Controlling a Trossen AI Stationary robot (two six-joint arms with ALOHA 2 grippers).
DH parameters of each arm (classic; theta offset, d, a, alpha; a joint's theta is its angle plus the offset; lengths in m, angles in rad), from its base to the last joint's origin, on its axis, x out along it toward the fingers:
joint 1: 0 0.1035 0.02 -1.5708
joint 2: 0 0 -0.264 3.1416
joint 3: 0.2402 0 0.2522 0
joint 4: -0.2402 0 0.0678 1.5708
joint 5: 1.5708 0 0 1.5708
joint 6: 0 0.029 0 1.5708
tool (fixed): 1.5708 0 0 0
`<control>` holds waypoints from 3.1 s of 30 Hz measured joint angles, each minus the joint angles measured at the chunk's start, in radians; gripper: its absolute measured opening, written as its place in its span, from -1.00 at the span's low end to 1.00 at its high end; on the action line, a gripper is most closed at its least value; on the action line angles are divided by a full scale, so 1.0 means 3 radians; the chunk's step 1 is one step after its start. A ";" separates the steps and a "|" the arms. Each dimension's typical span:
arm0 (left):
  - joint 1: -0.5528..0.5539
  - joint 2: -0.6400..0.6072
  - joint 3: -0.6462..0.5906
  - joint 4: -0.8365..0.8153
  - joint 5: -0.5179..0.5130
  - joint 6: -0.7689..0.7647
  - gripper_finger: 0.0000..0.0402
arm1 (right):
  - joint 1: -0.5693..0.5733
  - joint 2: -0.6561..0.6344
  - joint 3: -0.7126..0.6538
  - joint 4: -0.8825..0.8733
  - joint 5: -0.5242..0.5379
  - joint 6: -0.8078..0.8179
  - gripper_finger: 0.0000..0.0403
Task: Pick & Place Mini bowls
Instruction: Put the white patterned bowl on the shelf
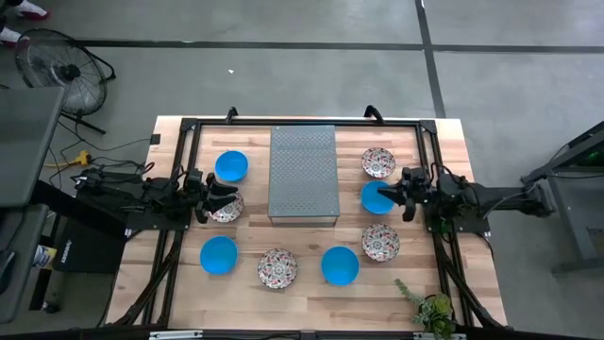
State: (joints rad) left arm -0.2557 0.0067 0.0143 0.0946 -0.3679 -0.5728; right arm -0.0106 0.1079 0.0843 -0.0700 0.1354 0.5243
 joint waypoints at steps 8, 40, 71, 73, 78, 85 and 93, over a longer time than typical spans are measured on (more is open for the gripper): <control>0.0000 -0.0001 0.0000 0.0000 0.0000 0.0000 -0.05 | -0.0250 0.0452 0.0912 -0.1231 0.0434 -0.0201 -1.00; 0.0000 0.0000 0.0000 0.0000 0.0000 -0.0001 -0.05 | -0.1656 0.3254 0.2677 -0.3423 -0.0201 0.0871 -1.00; 0.0000 0.0000 0.0000 0.0000 0.0000 -0.0001 -0.05 | -0.2564 0.4343 0.2677 -0.3081 -0.0509 0.0571 -0.27; 0.0000 0.0000 0.0000 -0.0001 0.0000 0.0000 -0.05 | -0.2631 0.4407 0.2677 -0.3067 -0.0510 0.0521 -0.27; 0.0001 0.0000 0.0000 0.0000 0.0000 0.0000 -0.05 | -0.2737 0.4530 0.2677 -0.3031 -0.0453 0.0471 -0.27; 0.0000 -0.0001 0.0000 0.0000 0.0000 0.0000 -0.05 | -0.2807 0.4682 0.2677 -0.2922 -0.0456 0.0406 -0.28; 0.0000 0.0000 0.0000 0.0000 0.0000 -0.0001 -0.05 | -0.2809 0.4730 0.2677 -0.2828 -0.0477 0.0406 -0.33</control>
State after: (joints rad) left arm -0.2556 0.0067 0.0143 0.0944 -0.3679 -0.5730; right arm -0.8533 1.5269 0.8875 -0.9184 -0.0078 0.6460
